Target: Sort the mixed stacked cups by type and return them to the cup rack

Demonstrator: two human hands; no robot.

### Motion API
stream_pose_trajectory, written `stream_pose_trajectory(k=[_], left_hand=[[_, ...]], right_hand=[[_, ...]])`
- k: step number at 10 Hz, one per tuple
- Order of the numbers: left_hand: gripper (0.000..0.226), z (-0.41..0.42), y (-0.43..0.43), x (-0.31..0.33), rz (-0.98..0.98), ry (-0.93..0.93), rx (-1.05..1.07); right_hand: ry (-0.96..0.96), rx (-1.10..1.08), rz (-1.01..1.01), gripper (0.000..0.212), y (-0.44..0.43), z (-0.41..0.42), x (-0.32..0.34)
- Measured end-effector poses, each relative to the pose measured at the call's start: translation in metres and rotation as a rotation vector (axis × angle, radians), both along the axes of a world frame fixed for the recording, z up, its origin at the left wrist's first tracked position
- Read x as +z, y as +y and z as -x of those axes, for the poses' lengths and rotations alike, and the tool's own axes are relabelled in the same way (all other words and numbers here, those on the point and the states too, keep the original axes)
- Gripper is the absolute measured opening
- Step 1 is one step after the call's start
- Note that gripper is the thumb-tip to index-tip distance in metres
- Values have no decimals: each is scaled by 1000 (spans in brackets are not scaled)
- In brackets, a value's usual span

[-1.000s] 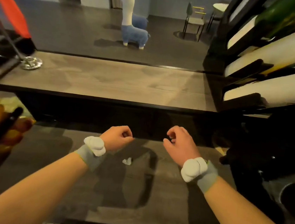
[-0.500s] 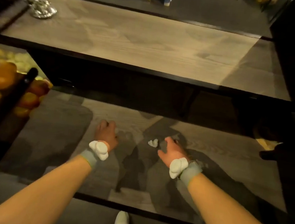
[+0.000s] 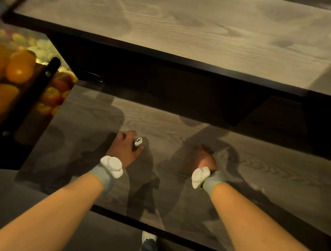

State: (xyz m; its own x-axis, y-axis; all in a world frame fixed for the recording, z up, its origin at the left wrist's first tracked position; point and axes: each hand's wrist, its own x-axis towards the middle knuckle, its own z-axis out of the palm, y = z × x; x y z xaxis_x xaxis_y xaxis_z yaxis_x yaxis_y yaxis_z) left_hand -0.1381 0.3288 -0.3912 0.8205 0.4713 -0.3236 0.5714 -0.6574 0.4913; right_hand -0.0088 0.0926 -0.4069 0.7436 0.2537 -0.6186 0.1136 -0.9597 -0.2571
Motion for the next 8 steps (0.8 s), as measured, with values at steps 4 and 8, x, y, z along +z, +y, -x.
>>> stream_pose_trajectory(k=[4, 8], left_hand=[[16, -28, -11, -22, 5, 63, -123], [44, -74, -76, 51, 562, 14, 38]], right_hand=[[-19, -165, -95, 43, -42, -6, 12], [374, -643, -482, 22, -120, -21, 72]])
